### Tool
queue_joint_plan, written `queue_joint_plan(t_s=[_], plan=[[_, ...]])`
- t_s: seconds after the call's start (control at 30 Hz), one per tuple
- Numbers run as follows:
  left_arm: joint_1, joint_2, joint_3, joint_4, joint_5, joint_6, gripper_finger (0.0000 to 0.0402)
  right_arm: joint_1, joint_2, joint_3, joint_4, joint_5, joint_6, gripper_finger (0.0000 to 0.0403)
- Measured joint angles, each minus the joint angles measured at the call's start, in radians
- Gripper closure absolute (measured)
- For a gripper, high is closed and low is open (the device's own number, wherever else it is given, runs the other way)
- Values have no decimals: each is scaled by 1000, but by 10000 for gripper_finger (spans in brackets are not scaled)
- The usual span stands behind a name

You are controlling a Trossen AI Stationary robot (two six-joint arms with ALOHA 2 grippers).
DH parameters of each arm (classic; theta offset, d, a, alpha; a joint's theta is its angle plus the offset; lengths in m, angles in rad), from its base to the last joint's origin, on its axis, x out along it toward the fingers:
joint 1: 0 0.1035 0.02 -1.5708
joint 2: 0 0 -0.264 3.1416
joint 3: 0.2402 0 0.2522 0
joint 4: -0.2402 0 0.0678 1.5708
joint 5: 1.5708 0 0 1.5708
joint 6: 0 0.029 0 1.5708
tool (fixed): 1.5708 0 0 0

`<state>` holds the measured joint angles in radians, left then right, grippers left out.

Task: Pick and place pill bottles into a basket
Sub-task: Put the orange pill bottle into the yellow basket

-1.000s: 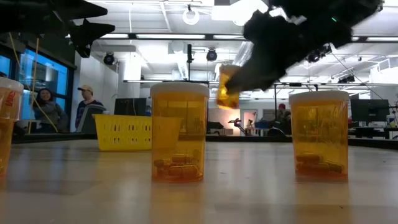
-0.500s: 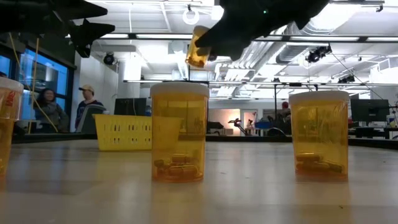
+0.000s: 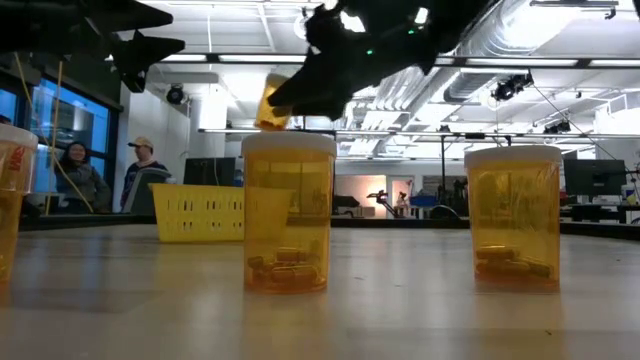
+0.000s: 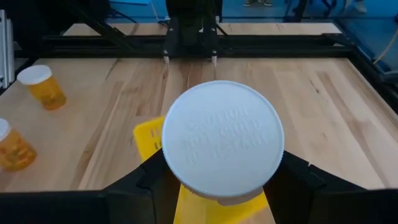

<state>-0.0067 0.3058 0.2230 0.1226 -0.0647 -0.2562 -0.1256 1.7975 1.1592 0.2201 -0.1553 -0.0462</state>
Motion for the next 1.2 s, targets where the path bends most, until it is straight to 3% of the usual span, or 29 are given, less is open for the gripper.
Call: queue_joint_plan(t_s=[0.4,1.2], plan=[[0,0,0,-3,0,0,174,-22,180,194,-157,-29,-42,217],[0,0,0,-21,-25,-10,174,-40,266,200,-126,-43,-45,217]])
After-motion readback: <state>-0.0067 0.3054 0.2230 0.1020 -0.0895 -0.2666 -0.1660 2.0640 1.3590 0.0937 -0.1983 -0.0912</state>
